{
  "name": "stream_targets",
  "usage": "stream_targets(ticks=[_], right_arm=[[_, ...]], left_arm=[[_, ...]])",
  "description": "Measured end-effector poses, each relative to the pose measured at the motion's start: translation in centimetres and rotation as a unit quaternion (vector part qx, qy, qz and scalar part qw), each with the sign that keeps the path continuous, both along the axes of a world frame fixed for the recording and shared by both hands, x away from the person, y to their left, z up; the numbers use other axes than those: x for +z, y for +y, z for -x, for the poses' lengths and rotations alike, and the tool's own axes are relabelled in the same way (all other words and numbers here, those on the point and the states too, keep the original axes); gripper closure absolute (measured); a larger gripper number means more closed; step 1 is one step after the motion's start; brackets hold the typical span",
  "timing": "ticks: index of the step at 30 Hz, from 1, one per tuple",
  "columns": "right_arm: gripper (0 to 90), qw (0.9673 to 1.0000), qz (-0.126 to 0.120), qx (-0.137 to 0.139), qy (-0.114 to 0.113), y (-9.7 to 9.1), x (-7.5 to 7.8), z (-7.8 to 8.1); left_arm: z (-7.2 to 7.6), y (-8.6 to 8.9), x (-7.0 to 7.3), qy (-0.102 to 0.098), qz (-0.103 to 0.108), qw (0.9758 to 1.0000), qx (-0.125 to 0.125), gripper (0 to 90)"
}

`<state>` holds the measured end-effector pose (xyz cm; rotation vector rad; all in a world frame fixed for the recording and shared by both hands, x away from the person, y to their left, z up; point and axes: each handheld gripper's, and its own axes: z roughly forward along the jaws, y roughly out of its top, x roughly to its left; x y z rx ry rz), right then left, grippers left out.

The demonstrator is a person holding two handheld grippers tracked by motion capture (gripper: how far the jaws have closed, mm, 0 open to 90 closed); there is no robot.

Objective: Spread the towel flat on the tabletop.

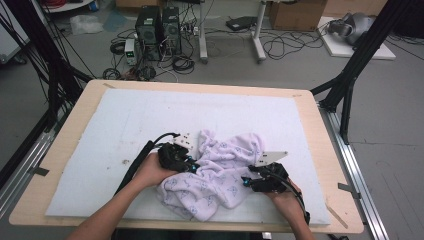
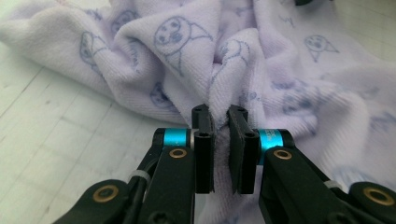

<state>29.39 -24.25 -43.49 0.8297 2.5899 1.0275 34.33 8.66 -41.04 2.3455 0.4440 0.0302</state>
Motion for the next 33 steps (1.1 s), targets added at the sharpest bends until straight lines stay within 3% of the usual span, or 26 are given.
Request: stream_targets(ticks=[3,4,6,10,14,16,18,22,25,30,31,33], right_arm=[[60.1,1.0000,-0.005,0.005,-0.001,0.2,0.0,0.0],[68.5,0.9998,-0.013,0.013,0.005,0.4,0.1,0.0],[72.9,0.9997,-0.014,0.019,0.006,0.6,0.1,0.0],[83.7,0.9978,-0.021,0.061,0.015,2.2,0.3,0.3],[84.9,0.9953,-0.027,0.089,0.025,3.3,0.4,0.8],[84.5,0.9921,-0.026,0.117,0.036,4.2,0.3,1.4],[83.1,0.9910,-0.027,0.125,0.037,4.3,0.3,1.6],[67.0,0.9890,-0.057,0.133,0.030,3.8,1.6,1.7],[57.1,0.9920,-0.064,0.109,0.011,2.8,3.0,1.0],[46.3,0.9976,-0.057,0.038,-0.008,1.0,3.6,-1.9],[46.3,0.9976,-0.057,0.038,-0.008,1.0,3.6,-1.9],[45.5,0.9987,-0.048,0.018,-0.005,0.8,3.1,-2.7]], left_arm=[[1.3,1.4,0.4,-0.013,0.003,0.9998,0.012,81.8],[1.7,1.9,0.5,-0.016,0.006,0.9997,0.018,82.0],[2.5,3.1,0.7,-0.025,0.012,0.9992,0.027,82.0],[4.8,5.7,1.2,-0.032,0.027,0.9979,0.049,82.1],[6.6,7.1,1.4,-0.035,0.033,0.9975,0.053,82.0],[7.7,7.9,1.4,-0.037,0.035,0.9973,0.053,81.7],[7.8,8.0,1.5,-0.038,0.039,0.9971,0.054,80.5],[6.9,8.5,1.9,-0.038,0.059,0.9953,0.067,62.3],[5.4,8.8,2.7,-0.048,0.076,0.9926,0.081,53.8],[1.8,7.9,3.0,-0.058,0.085,0.9890,0.106,50.9],[1.0,7.6,2.8,-0.056,0.086,0.9880,0.115,50.9],[-0.3,6.8,2.0,-0.048,0.075,0.9886,0.121,51.1]])
